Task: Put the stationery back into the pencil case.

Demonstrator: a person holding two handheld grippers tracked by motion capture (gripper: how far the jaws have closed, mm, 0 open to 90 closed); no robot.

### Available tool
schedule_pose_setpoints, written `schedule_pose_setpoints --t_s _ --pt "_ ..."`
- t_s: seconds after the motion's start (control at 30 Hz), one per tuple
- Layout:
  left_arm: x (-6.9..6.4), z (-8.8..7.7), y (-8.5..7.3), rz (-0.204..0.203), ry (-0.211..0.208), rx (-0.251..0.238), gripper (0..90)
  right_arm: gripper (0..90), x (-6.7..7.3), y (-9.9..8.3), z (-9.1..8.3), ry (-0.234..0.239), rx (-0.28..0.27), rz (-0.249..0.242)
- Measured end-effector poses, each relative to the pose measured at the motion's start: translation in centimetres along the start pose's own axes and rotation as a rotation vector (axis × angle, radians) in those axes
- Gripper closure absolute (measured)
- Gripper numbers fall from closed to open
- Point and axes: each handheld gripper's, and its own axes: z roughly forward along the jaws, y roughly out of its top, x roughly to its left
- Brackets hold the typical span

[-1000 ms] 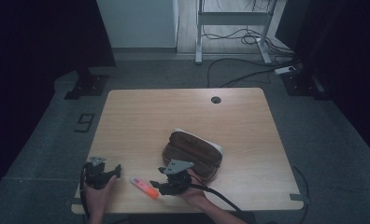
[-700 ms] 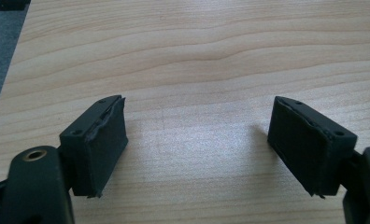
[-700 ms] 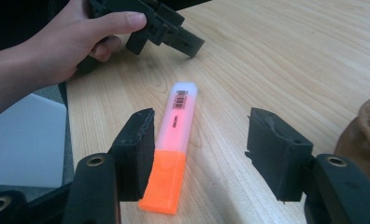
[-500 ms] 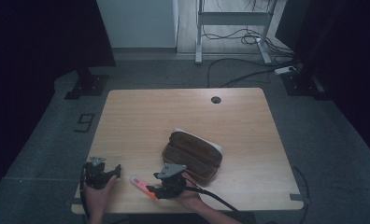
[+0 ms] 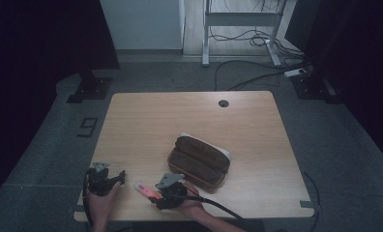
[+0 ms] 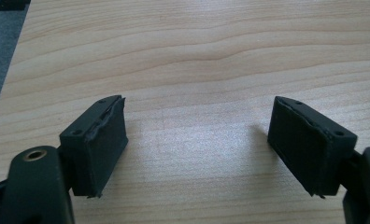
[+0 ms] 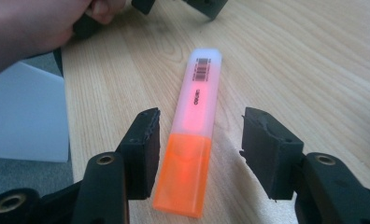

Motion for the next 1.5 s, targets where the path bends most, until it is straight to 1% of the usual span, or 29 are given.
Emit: schedule_pose_setpoints --t_s 0.3,0.47,0.6,0.63,0.7,0.73,0.97,1.13,1.2,1.27,1.5 --pt "0.0 0.0 0.0 0.0 0.0 0.0 19.4 49.8 0.3 -0.2 0.8 -0.011 0.041 -0.025" --pt "0.0 0.0 0.0 0.0 0.0 0.0 19.4 52.2 0.4 -0.2 0.9 -0.024 0.05 -0.035" --pt "0.0 0.0 0.0 0.001 0.001 0.001 19.4 56.7 0.6 -0.3 0.8 -0.046 0.054 -0.054" --pt "0.0 0.0 0.0 0.001 0.001 0.001 19.4 59.0 0.6 -0.3 0.8 -0.054 0.057 -0.061" --pt "0.0 0.0 0.0 0.002 0.0 0.001 19.4 63.7 0.7 -0.3 0.7 -0.069 0.058 -0.063" --pt "0.0 0.0 0.0 0.001 0.0 0.001 19.4 64.5 0.6 -0.3 0.7 -0.072 0.059 -0.062" --pt "0.0 0.0 0.0 0.001 0.0 0.0 19.4 65.2 0.4 -0.2 0.7 -0.066 0.062 -0.056" --pt "0.0 0.0 0.0 0.001 0.0 0.0 19.4 65.4 0.1 -0.2 0.6 -0.046 0.062 -0.036" --pt "0.0 0.0 0.0 0.002 0.0 0.001 19.4 65.5 -0.2 -0.3 0.5 -0.033 0.061 -0.02" --pt "0.0 0.0 0.0 0.001 0.0 0.001 19.4 65.5 -0.3 -0.3 0.3 -0.029 0.06 -0.019" --pt "0.0 0.0 0.0 0.0 0.0 -0.001 19.4 65.6 -0.7 0.2 -0.8 -0.013 0.02 0.001"
